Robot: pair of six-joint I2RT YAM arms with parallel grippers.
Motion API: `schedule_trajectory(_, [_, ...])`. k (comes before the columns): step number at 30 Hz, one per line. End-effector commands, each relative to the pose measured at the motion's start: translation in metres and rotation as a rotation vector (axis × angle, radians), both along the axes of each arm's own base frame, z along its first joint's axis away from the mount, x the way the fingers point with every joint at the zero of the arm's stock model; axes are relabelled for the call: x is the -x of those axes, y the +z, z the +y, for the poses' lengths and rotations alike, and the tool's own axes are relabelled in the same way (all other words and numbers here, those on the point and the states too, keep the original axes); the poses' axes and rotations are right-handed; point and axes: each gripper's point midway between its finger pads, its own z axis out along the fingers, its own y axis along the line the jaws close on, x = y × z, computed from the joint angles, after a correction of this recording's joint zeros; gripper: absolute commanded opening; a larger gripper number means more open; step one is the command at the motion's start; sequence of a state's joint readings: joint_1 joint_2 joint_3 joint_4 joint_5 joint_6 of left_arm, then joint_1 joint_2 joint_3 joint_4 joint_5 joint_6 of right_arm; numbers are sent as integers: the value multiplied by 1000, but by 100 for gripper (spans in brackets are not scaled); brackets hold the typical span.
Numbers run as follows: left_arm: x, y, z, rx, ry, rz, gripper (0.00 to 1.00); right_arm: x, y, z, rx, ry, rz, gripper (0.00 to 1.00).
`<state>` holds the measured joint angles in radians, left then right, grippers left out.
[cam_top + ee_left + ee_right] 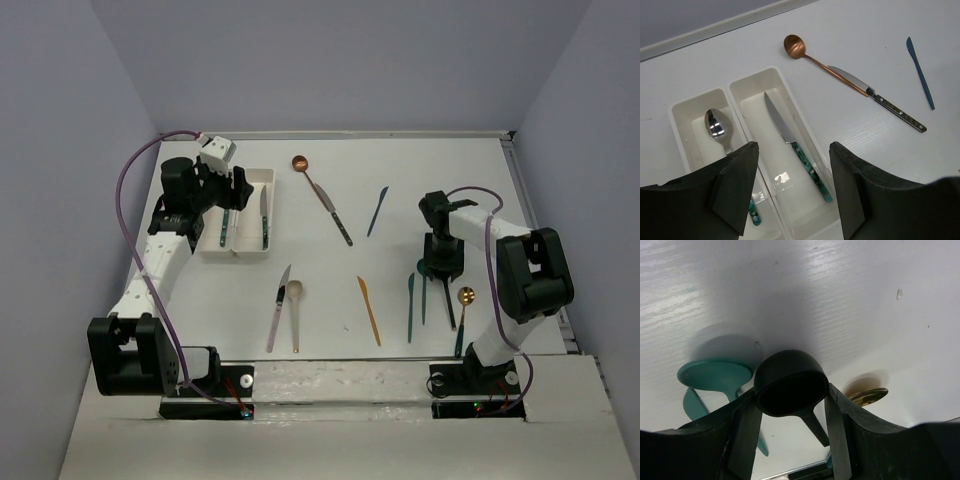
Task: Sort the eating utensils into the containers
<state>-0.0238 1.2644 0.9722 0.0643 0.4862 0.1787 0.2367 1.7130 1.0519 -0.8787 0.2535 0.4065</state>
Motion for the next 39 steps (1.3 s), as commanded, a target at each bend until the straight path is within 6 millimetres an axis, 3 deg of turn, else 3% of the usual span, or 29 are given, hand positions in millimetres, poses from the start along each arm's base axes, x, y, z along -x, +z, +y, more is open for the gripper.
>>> schedule_trajectory(1, [2,20,1,-1,-12,-82,70,-27,11,9,-39,7,-117,38])
schedule_trajectory(3, [3,19,1,-2,-12,-83,70,-29,15,6,-29,-2,-142,31])
schedule_trajectory(10, [3,21,2,-3,-11,-88,70,-41,35,0,-3,-36,-253,25])
schedule_trajectory(13, [3,21,2,-5,-12,-89,70,-49,55,2,-23,-54,-336,23])
schedule_trajectory(20, [4,25,2,-11,-14,-95,70,-75,126,22,-166,-46,-572,17])
schedule_trajectory(25, [8,27,-5,0,-60,-94,70,-100,194,66,-337,22,-803,17])
schedule_trajectory(28, [19,30,-22,28,-157,-81,69,-107,233,108,-435,78,-915,16])
schedule_trajectory(31, [32,36,-44,50,-257,-83,69,-118,262,140,-499,108,-1003,16])
schedule_trajectory(32, [40,37,-60,45,-305,-89,69,-124,272,154,-527,120,-1024,16])
schedule_trajectory(34, [53,42,-77,17,-358,-124,70,-129,292,188,-639,147,-1076,15])
schedule_trajectory(36, [71,47,-105,-2,-443,-160,73,-134,301,215,-711,165,-1095,15])
schedule_trajectory(37, [79,52,-112,-1,-468,-188,75,-138,312,225,-758,157,-1127,15])
schedule_trajectory(39, [91,57,-128,4,-508,-216,78,-144,315,243,-797,163,-1138,15])
